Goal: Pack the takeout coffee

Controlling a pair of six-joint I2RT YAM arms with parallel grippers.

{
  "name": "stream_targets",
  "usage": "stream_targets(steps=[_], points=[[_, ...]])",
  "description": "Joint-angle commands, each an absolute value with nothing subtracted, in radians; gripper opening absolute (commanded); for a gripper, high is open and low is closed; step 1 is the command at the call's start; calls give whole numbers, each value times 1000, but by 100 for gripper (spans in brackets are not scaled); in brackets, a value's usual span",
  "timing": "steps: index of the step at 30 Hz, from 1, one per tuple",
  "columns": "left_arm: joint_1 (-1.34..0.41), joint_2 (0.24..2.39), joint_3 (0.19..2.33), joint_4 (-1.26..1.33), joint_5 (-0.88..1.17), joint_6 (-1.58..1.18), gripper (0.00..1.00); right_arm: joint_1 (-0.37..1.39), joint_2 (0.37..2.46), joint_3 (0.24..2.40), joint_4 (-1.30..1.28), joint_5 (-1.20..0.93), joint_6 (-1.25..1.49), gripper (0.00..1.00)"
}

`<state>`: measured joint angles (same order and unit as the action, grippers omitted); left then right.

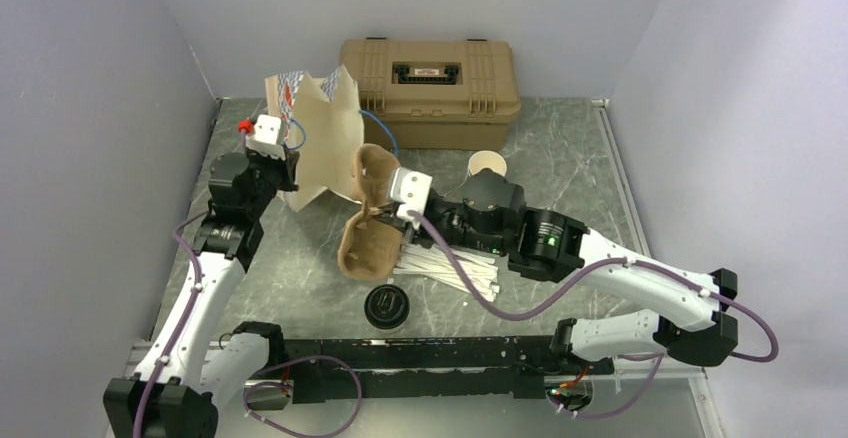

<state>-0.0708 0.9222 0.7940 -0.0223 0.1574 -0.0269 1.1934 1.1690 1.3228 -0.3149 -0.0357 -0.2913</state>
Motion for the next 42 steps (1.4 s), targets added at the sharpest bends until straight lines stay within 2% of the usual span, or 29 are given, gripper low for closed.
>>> stream_targets(steps=[1, 7, 17, 34, 42], points=[[-147, 869, 793, 18, 35, 76, 0, 1233, 1216, 1413, -181, -54, -458, 0], [-188, 835, 801, 2, -34, 78, 0, 1243, 1296, 1469, -142, -25, -568, 0], [-241, 797, 800, -23, -91, 66, 0, 1235, 1427, 1438, -30, 22, -665, 0], [-255, 753, 790, -8, -49, 56, 0, 1036, 1527, 1459, -38, -216, -468, 0], [-255, 752, 808, -26, -9, 45, 0, 999, 1614, 1496, -4, -225, -455, 0]])
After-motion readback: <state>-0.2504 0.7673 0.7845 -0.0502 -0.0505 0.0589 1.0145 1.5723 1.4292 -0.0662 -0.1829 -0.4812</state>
